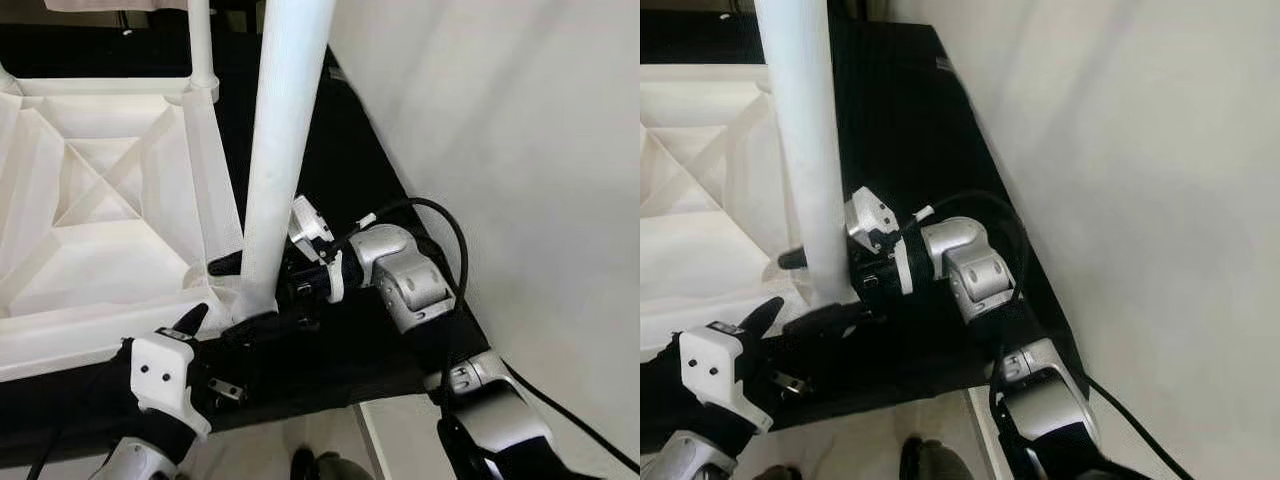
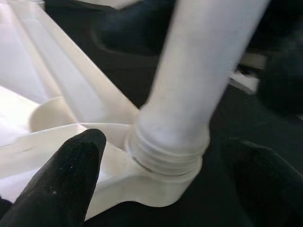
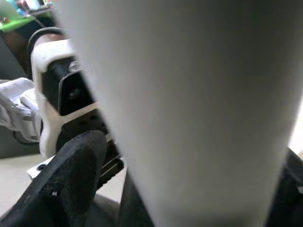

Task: Building children table

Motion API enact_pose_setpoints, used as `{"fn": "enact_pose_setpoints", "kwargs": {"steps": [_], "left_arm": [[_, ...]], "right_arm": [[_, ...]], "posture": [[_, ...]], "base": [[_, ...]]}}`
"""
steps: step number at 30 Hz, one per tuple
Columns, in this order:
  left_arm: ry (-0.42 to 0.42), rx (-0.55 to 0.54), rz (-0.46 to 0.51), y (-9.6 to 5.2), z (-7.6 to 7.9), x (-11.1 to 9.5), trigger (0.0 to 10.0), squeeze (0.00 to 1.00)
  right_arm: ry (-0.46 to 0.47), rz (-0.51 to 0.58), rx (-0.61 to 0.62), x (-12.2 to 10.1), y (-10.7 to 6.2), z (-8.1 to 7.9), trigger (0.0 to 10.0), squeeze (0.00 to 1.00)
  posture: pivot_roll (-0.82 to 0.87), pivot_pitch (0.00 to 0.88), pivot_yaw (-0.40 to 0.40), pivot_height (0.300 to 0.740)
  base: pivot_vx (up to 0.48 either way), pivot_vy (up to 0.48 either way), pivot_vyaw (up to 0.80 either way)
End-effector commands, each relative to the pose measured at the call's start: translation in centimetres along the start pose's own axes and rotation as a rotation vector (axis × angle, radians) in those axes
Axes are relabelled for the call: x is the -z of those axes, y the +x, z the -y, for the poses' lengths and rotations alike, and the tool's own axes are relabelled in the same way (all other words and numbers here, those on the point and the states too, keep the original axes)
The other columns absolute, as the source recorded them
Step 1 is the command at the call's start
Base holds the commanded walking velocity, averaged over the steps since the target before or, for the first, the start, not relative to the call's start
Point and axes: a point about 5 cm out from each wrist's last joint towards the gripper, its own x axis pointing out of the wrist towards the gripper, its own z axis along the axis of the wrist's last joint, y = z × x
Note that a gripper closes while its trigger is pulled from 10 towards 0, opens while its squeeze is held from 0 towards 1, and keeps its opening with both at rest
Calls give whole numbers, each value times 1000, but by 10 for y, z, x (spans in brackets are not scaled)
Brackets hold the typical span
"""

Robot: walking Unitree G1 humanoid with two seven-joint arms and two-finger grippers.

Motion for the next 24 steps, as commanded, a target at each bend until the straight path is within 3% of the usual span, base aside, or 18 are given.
{"fn": "enact_pose_setpoints", "kwargs": {"steps": [1,2,3,10,18,23,24], "left_arm": [[-9,-2,-25,-2,3,4,10000,0],[-10,-2,-25,-2,4,4,10000,0],[-11,-4,-25,-2,5,4,10000,0],[-14,-3,-25,-3,6,4,10000,0],[-16,2,-27,-3,6,6,10000,0],[-16,2,-27,-3,7,6,10000,0],[-16,1,-26,-4,7,6,10000,0]], "right_arm": [[-13,-3,-28,-1,3,1,10000,0],[-12,0,-50,-5,5,4,9216,0],[-11,5,-73,-8,6,7,0,0],[10,-6,-111,-7,2,7,0,0],[6,0,-56,-2,-10,13,0,0],[4,33,96,5,-23,15,0,0],[74,72,255,18,-24,10,0,0]], "posture": [[54,202,-205,740],[58,204,-208,740],[60,204,-210,740],[59,202,-208,740],[49,191,-202,740],[35,186,-212,740],[22,189,-219,740]], "base": [[0,0,0],[0,0,0],[0,0,0],[0,0,0],[0,0,0],[0,0,0],[0,0,0]]}}
